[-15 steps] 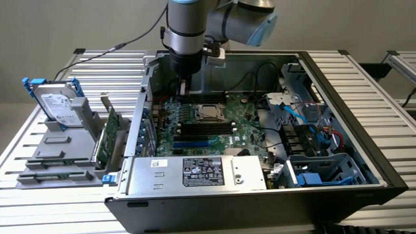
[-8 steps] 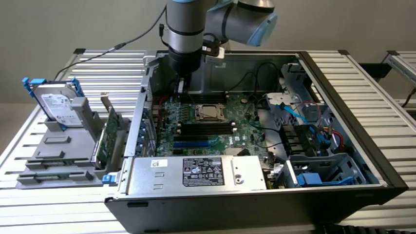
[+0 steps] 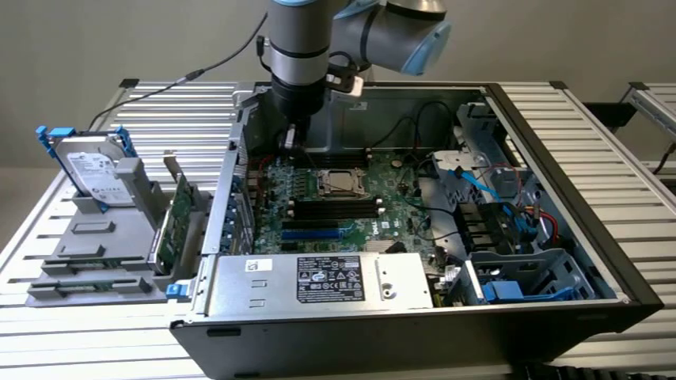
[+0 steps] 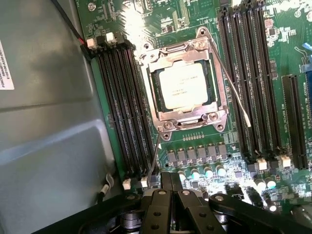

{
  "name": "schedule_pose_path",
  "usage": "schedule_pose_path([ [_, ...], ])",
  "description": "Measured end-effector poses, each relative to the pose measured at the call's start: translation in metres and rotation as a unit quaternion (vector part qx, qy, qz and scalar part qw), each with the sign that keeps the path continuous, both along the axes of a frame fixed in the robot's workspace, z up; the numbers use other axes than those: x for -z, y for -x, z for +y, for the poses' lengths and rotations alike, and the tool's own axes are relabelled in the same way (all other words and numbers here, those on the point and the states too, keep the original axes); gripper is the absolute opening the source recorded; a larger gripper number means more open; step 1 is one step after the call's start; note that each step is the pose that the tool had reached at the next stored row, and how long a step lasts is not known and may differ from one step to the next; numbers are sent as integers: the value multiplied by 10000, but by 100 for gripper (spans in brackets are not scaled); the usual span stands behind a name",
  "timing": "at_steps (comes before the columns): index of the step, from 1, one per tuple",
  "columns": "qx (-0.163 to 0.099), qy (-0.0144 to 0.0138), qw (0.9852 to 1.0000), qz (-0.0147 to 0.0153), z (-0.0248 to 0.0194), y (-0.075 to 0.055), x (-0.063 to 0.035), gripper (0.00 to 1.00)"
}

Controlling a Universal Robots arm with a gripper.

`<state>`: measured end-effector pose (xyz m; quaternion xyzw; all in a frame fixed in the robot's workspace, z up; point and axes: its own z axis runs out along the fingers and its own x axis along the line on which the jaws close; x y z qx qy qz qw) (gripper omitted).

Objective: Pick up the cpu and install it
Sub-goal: 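Close the cpu cover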

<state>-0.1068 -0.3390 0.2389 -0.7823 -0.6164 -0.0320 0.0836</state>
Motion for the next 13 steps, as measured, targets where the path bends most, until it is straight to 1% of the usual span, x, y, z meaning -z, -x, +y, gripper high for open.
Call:
schedule_pose_path([
  [6, 324, -115, 9994, 6, 0, 14, -2, 11],
  [8, 432, -144, 9990, 12, 0, 17, -2, 11],
  [9, 472, -150, 9988, 29, 0, 18, -2, 11],
  [13, 615, -152, 9979, 95, -1, 23, -2, 11],
])
